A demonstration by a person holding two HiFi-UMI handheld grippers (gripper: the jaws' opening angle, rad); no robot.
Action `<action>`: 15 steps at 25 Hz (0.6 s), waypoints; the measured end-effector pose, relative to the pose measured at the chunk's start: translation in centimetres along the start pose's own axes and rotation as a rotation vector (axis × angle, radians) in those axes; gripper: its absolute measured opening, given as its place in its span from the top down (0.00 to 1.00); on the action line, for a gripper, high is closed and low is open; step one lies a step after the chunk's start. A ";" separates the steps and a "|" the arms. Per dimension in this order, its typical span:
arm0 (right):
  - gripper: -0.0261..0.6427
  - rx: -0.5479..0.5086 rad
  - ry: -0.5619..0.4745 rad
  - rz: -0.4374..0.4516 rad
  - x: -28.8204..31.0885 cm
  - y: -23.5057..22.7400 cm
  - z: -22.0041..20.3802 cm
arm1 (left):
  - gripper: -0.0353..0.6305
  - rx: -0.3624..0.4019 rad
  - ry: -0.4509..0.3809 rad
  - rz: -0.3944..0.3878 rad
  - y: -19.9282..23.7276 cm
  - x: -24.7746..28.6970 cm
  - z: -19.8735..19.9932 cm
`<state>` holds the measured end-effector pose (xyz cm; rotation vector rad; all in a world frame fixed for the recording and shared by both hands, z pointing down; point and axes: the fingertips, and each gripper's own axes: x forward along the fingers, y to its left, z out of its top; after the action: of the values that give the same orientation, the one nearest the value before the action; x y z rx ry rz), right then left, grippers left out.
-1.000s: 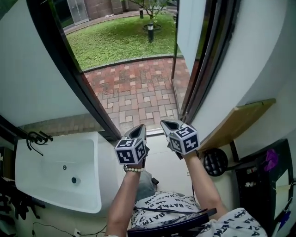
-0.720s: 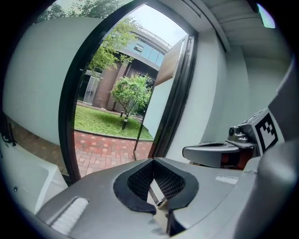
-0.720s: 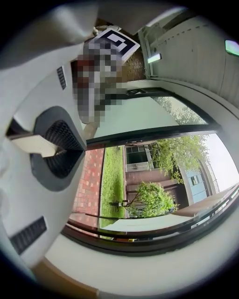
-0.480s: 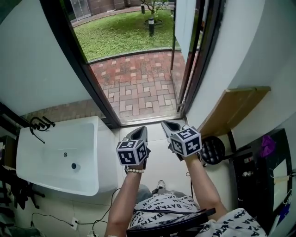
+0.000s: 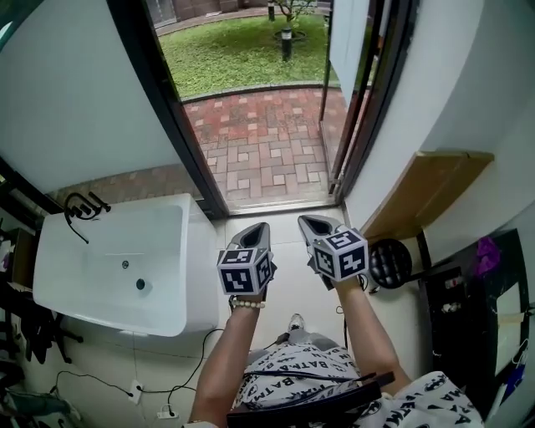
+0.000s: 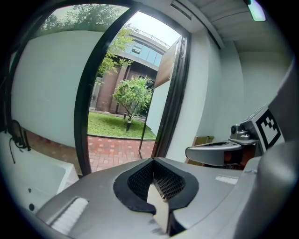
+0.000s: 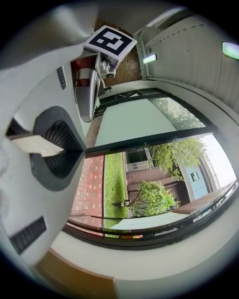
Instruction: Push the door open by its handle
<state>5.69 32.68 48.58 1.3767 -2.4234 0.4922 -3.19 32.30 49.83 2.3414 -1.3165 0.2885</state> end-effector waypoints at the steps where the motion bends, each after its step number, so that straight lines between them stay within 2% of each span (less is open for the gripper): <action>1: 0.95 0.003 -0.001 -0.008 -0.1 0.3 0.0 | 0.96 0.000 0.003 0.005 0.2 -0.3 -0.1; 6: 0.95 0.018 -0.029 -0.047 -1.5 0.7 -0.3 | 0.96 -0.004 0.017 -0.010 0.3 -0.9 -1.1; 15: 0.94 0.042 -0.054 -0.062 -3.0 0.5 -0.5 | 0.96 0.006 0.009 -0.020 -0.7 -1.6 -1.3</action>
<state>6.72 35.41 47.65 1.4963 -2.4176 0.4998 -3.40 34.41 50.17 2.3539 -1.2891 0.2973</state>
